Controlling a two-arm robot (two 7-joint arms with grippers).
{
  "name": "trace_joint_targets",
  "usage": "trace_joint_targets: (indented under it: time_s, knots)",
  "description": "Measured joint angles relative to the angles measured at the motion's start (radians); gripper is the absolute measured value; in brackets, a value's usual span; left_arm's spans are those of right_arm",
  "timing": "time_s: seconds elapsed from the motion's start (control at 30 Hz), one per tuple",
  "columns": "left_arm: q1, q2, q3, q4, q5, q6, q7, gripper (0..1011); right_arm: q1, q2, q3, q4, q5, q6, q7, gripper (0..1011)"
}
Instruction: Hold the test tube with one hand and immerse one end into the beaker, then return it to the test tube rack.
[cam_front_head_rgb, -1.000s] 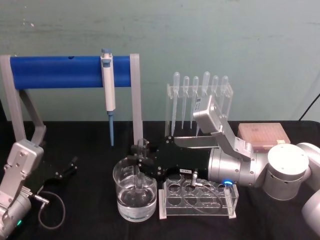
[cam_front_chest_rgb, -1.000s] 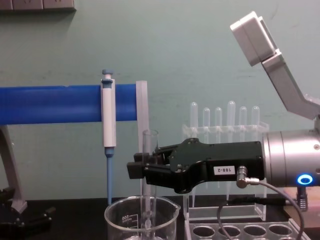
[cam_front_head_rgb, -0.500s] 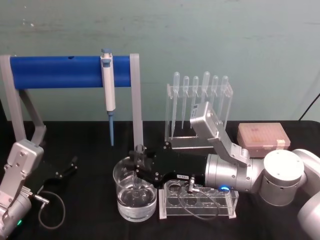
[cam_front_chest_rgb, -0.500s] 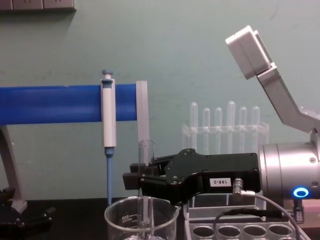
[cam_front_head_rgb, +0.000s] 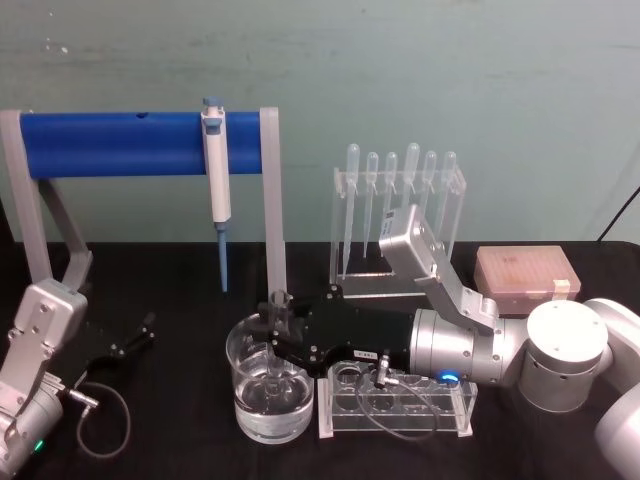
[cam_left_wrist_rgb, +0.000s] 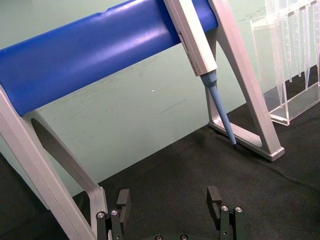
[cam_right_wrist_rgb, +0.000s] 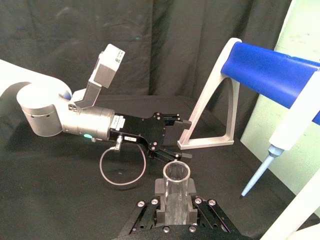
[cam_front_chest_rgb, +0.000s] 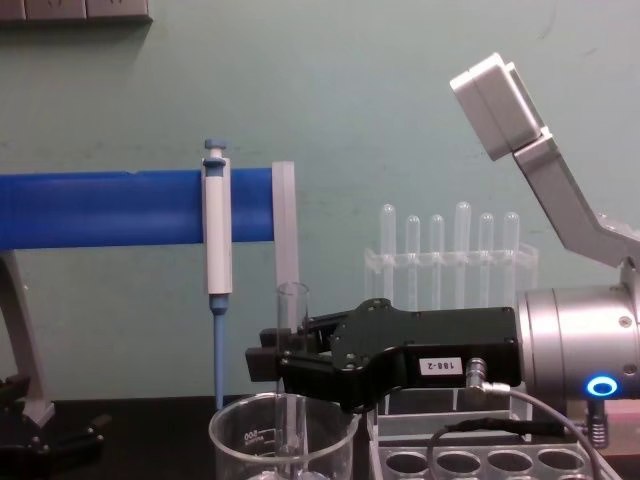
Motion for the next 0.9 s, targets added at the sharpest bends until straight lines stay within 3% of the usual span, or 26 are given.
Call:
trace_joint_targets:
  time_s: [0.9]
  knots:
    - [0.000,0.000,0.000,0.000,0.000,0.000,0.000,1000,0.001,0.001,-0.001,-0.001,0.003,0.001,0.000,225]
